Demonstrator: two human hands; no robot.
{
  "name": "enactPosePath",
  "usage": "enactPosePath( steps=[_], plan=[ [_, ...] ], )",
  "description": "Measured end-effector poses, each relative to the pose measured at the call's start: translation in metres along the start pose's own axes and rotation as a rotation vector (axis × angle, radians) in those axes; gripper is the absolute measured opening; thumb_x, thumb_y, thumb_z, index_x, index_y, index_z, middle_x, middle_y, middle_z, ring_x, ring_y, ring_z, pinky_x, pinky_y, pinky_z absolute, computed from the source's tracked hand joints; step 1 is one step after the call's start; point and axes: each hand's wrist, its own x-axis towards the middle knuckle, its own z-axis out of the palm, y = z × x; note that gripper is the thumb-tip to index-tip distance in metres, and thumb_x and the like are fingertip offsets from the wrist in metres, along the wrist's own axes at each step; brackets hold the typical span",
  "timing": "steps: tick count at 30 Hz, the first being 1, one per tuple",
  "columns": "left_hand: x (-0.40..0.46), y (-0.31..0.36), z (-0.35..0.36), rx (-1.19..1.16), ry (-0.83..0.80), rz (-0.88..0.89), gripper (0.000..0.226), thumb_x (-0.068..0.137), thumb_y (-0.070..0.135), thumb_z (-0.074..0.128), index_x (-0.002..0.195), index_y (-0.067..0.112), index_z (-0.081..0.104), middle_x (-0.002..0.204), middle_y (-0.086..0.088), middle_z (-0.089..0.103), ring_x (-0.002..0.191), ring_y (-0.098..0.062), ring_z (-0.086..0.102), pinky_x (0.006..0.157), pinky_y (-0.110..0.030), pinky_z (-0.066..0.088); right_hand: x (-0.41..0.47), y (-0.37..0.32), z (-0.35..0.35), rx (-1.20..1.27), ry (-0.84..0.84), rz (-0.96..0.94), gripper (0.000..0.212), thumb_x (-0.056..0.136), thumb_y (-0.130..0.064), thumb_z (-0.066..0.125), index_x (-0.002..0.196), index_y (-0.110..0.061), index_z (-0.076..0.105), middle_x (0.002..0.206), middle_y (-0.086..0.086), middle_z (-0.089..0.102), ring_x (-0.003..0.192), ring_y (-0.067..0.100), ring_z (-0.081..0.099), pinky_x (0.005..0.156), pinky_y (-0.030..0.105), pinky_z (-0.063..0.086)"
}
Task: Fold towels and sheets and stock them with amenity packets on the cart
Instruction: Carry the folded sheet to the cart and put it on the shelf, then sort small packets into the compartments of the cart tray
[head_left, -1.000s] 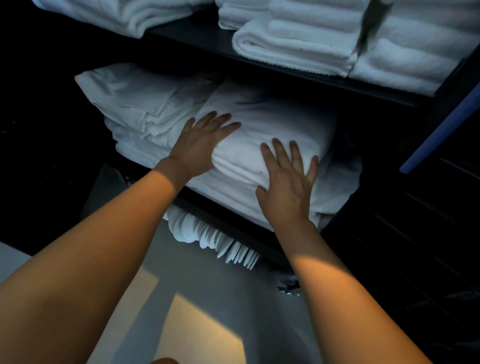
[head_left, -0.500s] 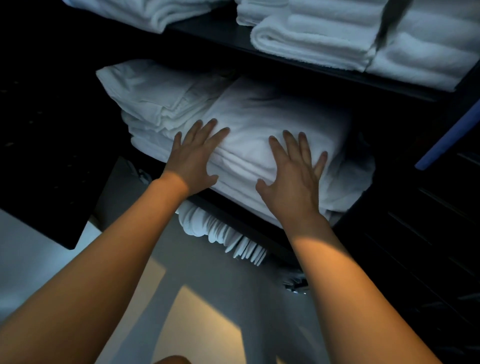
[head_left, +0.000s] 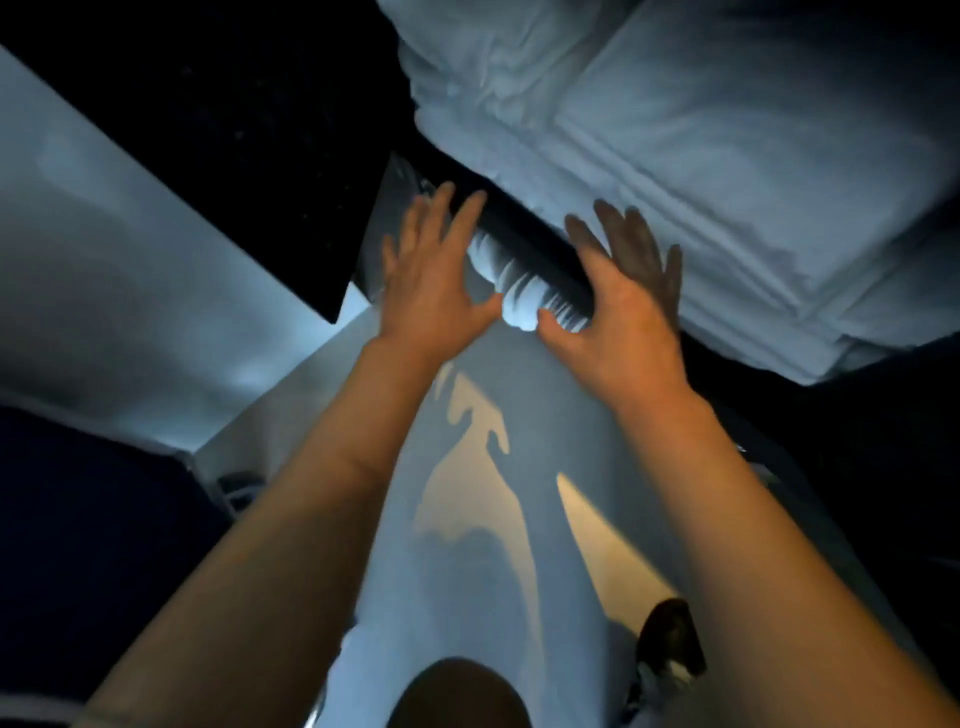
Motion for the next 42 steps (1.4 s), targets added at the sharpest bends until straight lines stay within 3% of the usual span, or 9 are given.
enactPosePath(
  steps=[5, 9, 15, 20, 26, 32, 42],
  plan=[
    [-0.048, 0.043, -0.049, -0.046, -0.063, -0.051, 0.093, 0.079, 0.047, 0.070, 0.160, 0.030, 0.027, 0.167, -0.004, 0.022, 0.155, -0.030, 0.014, 0.119, -0.059, 0.024, -0.051, -0.029, -0.046, 0.072, -0.086, 0.115, 0.084, 0.080, -0.042, 0.075, 0.154, -0.026, 0.040, 0.166, 0.001, 0.027, 0.153, 0.029, 0.021, 0.122, 0.059, 0.016],
    [-0.055, 0.075, -0.110, -0.114, -0.074, -0.068, 0.089, 0.082, 0.046, 0.069, 0.159, 0.032, 0.026, 0.167, -0.001, 0.021, 0.156, -0.028, 0.013, 0.118, -0.062, 0.024, -0.053, -0.063, -0.108, 0.085, -0.111, 0.131, 0.083, 0.083, -0.042, 0.074, 0.155, -0.026, 0.037, 0.167, 0.000, 0.023, 0.154, 0.027, 0.019, 0.122, 0.059, 0.015],
    [-0.041, 0.106, -0.238, -0.142, 0.004, -0.062, 0.086, 0.083, 0.045, 0.068, 0.158, 0.036, 0.027, 0.167, 0.003, 0.021, 0.156, -0.024, 0.011, 0.121, -0.062, 0.020, -0.020, -0.142, -0.207, 0.156, -0.067, 0.107, 0.082, 0.084, -0.042, 0.071, 0.156, -0.030, 0.033, 0.168, -0.008, 0.017, 0.157, 0.020, 0.008, 0.125, 0.056, 0.008],
    [-0.044, 0.107, -0.354, -0.098, 0.063, -0.054, 0.086, 0.083, 0.046, 0.067, 0.159, 0.034, 0.027, 0.167, 0.003, 0.023, 0.155, -0.024, 0.014, 0.120, -0.062, 0.022, 0.008, -0.220, -0.282, 0.166, -0.009, 0.027, 0.081, 0.085, -0.043, 0.071, 0.156, -0.030, 0.034, 0.167, -0.006, 0.020, 0.157, 0.021, 0.011, 0.124, 0.058, 0.013],
    [-0.061, 0.088, -0.484, 0.017, 0.161, -0.091, 0.083, 0.083, 0.050, 0.063, 0.157, 0.032, 0.030, 0.166, 0.000, 0.025, 0.154, -0.028, 0.018, 0.117, -0.063, 0.027, 0.039, -0.317, -0.343, 0.204, 0.025, -0.139, 0.080, 0.086, -0.049, 0.065, 0.156, -0.033, 0.031, 0.167, -0.005, 0.020, 0.156, 0.022, 0.012, 0.125, 0.055, 0.010],
    [-0.097, 0.066, -0.605, 0.117, 0.325, -0.164, 0.071, 0.089, 0.051, 0.057, 0.155, 0.031, 0.036, 0.166, -0.003, 0.026, 0.154, -0.031, 0.019, 0.119, -0.058, 0.026, 0.069, -0.414, -0.393, 0.229, 0.065, -0.342, 0.080, 0.085, -0.044, 0.069, 0.156, -0.027, 0.035, 0.164, 0.001, 0.027, 0.153, 0.027, 0.023, 0.120, 0.058, 0.024],
    [-0.198, 0.061, -0.777, 0.272, 0.613, -0.400, 0.065, 0.087, 0.045, 0.059, 0.148, 0.025, 0.048, 0.161, -0.003, 0.036, 0.149, -0.030, 0.031, 0.114, -0.059, 0.032, 0.058, -0.588, -0.464, 0.410, 0.055, -0.743, 0.078, 0.086, -0.044, 0.070, 0.154, -0.024, 0.038, 0.163, 0.002, 0.030, 0.151, 0.026, 0.026, 0.119, 0.056, 0.030]
  ],
)
